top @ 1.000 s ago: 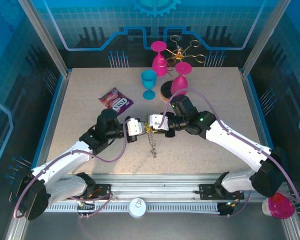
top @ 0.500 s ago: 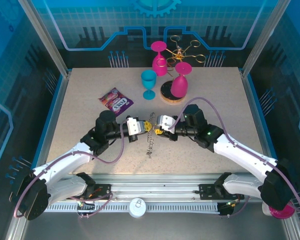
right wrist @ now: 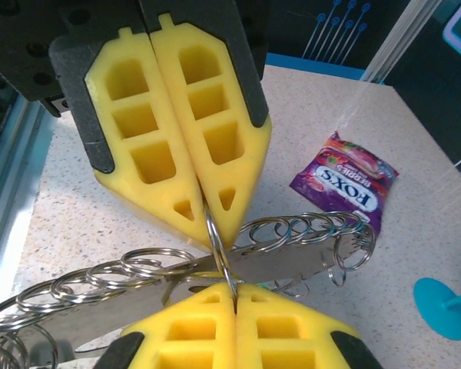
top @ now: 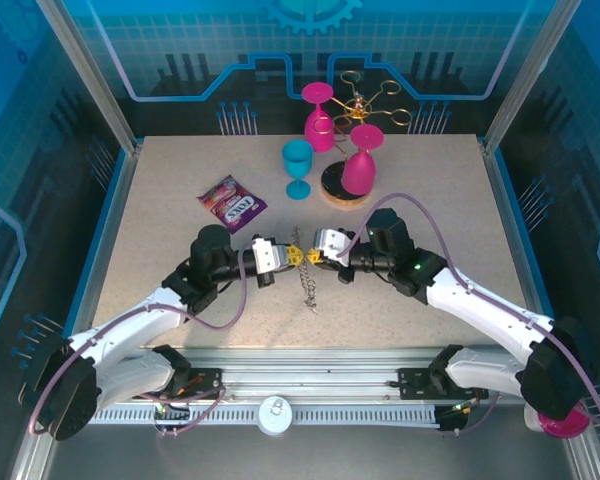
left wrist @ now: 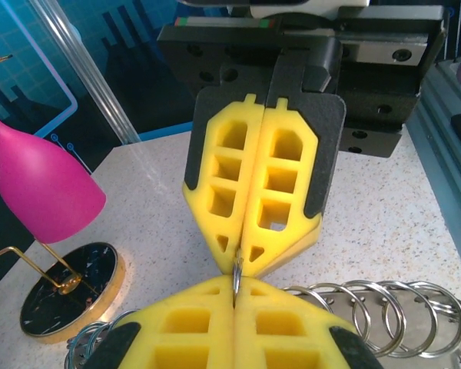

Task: Put the keys on the keyring

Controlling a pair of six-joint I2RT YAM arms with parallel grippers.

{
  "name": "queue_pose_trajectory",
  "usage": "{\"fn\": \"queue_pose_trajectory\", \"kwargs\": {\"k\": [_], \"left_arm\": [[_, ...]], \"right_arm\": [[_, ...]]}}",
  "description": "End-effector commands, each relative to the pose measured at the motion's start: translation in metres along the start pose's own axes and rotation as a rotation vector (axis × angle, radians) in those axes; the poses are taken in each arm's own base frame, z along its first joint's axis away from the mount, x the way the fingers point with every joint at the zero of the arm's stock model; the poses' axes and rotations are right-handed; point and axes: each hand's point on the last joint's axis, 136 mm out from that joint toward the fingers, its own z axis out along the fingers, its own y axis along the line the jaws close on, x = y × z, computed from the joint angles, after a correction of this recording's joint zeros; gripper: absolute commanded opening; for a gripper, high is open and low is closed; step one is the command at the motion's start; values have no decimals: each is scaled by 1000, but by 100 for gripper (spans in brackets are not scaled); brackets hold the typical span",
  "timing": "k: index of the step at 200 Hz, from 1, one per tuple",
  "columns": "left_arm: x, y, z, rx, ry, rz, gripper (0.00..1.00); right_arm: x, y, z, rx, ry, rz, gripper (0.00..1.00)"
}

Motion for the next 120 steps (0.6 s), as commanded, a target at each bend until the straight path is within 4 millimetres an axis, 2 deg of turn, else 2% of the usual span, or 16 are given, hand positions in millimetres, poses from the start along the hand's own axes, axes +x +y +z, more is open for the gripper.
{"fn": "queue_pose_trajectory", "kwargs": {"k": [1,24,29,46,63,86,111,114,120], "left_arm": [[-32,-1,-4,11,-144,26,0],[-37,-2,-6,14,-167,24,0],[-37,-2,-6,15,-168,23,0],[-38,-2,-6,16,-175,21,0],[-40,-3,-7,16,-182,20,0],[-38,-2,-6,13,-179,15,0],[-36,-2,-5,14,-175,8,0],[-36,-2,-4,16,-175,7,0],[-36,-2,-5,15,-176,7,0]], "right_arm": [[0,11,8,-89,3,30,5],[3,19,14,-150,24,56,13],[-9,14,13,-144,2,44,14],[-13,12,12,-139,-4,43,16],[-15,9,8,-118,-1,37,19],[-18,6,1,-91,-5,27,33],[-29,0,-11,-36,-50,-11,37],[-21,3,-10,-39,-39,-6,37],[-20,4,-11,-35,-43,-11,37]]}}
